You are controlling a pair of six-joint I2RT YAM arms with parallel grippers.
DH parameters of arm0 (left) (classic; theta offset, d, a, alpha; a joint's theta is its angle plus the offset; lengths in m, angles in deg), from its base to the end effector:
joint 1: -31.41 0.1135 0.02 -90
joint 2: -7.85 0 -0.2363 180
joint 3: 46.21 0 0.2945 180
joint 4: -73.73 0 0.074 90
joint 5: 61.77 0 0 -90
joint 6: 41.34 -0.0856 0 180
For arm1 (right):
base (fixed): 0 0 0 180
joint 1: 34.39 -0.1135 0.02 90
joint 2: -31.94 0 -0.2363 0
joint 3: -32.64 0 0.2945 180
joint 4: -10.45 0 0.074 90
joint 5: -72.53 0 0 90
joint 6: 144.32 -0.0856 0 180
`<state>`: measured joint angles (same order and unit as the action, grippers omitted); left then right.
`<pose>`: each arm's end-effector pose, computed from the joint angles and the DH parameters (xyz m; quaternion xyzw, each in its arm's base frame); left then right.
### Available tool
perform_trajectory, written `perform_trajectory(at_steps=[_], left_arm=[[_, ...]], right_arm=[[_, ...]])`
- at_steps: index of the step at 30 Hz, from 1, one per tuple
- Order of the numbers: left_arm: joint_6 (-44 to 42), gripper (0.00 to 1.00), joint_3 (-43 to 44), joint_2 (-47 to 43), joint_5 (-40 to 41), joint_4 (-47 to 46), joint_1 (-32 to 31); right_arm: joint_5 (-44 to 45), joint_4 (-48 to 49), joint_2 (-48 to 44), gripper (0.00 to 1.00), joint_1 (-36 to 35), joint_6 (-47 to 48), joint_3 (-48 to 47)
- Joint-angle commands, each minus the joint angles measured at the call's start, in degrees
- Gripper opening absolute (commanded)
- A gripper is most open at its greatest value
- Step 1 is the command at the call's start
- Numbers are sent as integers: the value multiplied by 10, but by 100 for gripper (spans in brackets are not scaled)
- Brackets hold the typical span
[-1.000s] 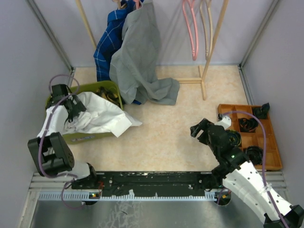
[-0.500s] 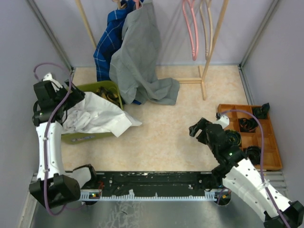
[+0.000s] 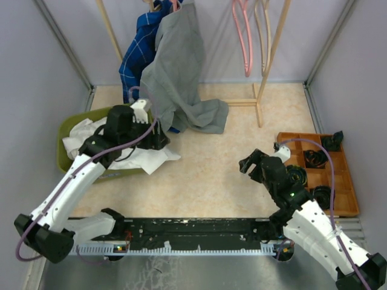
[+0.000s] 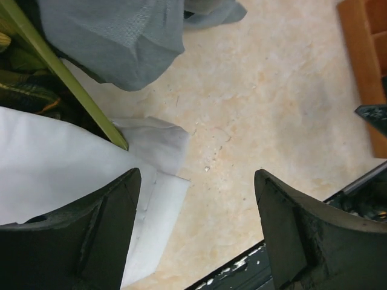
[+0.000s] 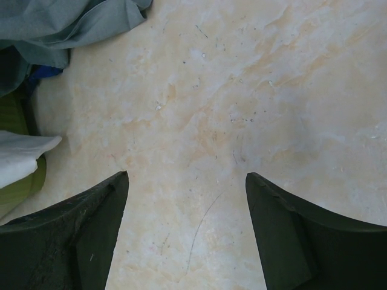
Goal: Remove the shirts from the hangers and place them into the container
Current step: Place the shirt in the bin.
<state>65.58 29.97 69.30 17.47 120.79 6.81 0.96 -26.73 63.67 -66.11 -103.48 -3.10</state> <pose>0.2893 -0.1500 0.3114 0.1035 0.8672 -0.2470 0.4199 0.2207 0.1046 0.1734 0.2069 0.8466 0.1975 0.4489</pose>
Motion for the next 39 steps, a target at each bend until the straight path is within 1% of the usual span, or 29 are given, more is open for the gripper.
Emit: perform_trajectory(at_steps=[1, 3, 7, 15, 17, 21, 24, 27, 33, 39], left_arm=[[-44, 80, 38, 37, 158, 59, -87], [-49, 80, 45, 62, 201, 73, -132], [-41, 80, 52, 103, 295, 113, -176], [-66, 77, 46, 129, 403, 138, -197], [-59, 77, 51, 134, 425, 150, -199], [-48, 77, 72, 134, 419, 157, -204], [-56, 77, 70, 117, 413, 127, -207], [-61, 77, 58, 102, 431, 104, -207], [-60, 76, 24, 89, 476, 101, -207], [-37, 66, 9, 119, 490, 118, -206]], right_arm=[[5, 30, 1, 79, 1, -7, -12], [6, 28, 1, 79, 1, -8, -12], [9, 17, -1, 79, 1, -11, -13], [19, 8, -17, 79, 1, -12, -7], [19, 8, -16, 80, 1, -12, -8], [18, 9, -15, 80, 1, -14, -6], [17, 8, -15, 80, 1, -16, -5], [18, 5, -15, 80, 0, -16, -7], [19, 4, -17, 80, 0, -16, -6], [17, 9, -16, 80, 1, -17, -3]])
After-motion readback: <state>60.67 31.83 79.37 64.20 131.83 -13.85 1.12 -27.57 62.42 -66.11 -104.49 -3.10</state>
